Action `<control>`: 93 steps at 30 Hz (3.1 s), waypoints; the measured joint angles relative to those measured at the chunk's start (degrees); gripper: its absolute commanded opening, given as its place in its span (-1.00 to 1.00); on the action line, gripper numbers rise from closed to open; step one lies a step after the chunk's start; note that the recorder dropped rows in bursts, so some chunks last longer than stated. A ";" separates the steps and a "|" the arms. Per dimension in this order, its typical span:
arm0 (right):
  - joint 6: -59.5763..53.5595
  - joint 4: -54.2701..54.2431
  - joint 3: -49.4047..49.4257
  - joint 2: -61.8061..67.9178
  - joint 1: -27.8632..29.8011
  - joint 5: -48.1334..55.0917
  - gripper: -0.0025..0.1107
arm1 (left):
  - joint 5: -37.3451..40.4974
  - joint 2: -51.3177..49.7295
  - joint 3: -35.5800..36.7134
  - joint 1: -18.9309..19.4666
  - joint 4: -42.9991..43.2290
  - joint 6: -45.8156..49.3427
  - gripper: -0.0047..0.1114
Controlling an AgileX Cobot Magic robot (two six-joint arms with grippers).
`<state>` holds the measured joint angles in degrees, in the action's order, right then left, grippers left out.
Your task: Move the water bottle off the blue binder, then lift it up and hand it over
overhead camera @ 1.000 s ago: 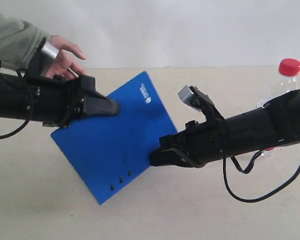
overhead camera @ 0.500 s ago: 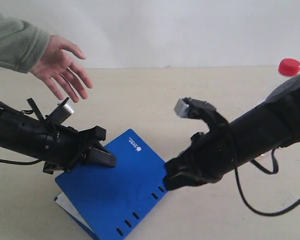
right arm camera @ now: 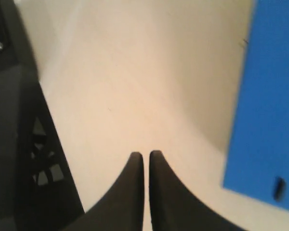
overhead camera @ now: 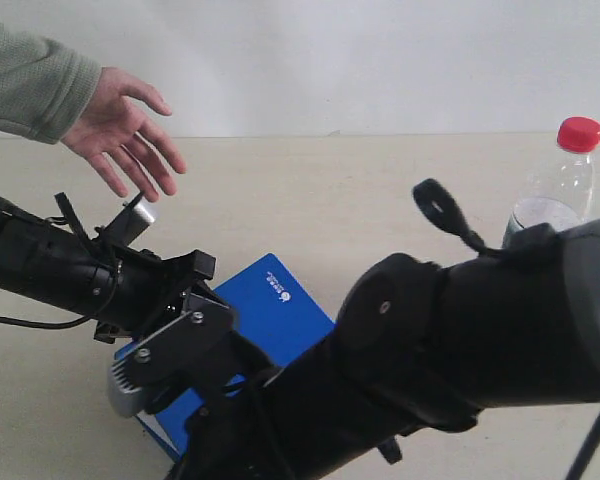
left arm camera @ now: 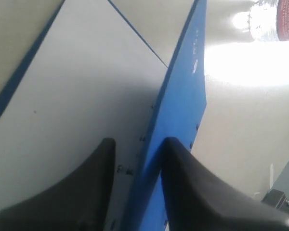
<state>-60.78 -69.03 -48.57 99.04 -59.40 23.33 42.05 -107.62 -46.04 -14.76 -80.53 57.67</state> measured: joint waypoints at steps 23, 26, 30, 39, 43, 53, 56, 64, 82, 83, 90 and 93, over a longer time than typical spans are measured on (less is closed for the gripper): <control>80.54 81.61 -11.83 12.24 -1.60 9.40 -0.96 | 6.53 -0.11 2.72 2.90 7.06 -0.91 -0.84; 80.75 82.29 -11.58 11.50 -1.60 9.65 -0.96 | 6.15 -0.11 3.84 3.29 4.48 0.70 -0.84; 82.41 85.11 -8.97 7.43 -1.13 9.42 -0.96 | 7.55 -0.11 4.26 4.10 2.75 4.02 -0.84; 94.75 87.48 -0.62 -4.47 14.19 -5.76 0.20 | 7.90 -0.11 4.35 4.10 1.90 6.84 -0.84; 85.73 75.31 -0.05 -2.76 17.36 -9.85 0.23 | 9.86 0.00 4.35 4.20 0.08 8.66 -0.84; 68.24 55.51 -1.60 -1.19 17.84 -10.51 -0.02 | 15.31 7.99 4.48 4.81 -3.97 11.22 -0.84; 66.09 54.08 -1.60 -2.52 18.36 -9.91 -0.02 | 15.18 8.94 4.72 4.90 -4.00 10.96 -0.84; 57.91 51.43 1.91 -15.03 18.75 -8.29 -0.14 | 20.57 9.69 4.43 5.98 -5.36 10.96 -0.84; -0.35 -14.81 8.55 -12.23 35.37 18.88 -0.96 | 23.20 9.81 4.18 6.95 -5.72 11.97 -0.84; -0.69 -15.07 8.55 -11.95 34.79 16.51 -0.96 | 23.20 9.81 4.18 6.95 -5.81 11.97 -0.84; -0.05 -12.16 8.55 -11.70 34.22 4.14 -0.85 | 23.20 9.81 4.18 6.95 -5.81 12.08 -0.84; -0.05 -12.05 8.55 -10.27 34.22 4.72 -0.38 | 23.20 9.81 4.18 6.95 -5.81 12.08 -0.84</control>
<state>-60.83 -81.08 -40.02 88.77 -25.18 28.05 65.25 -97.80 -41.87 -7.81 -86.34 69.74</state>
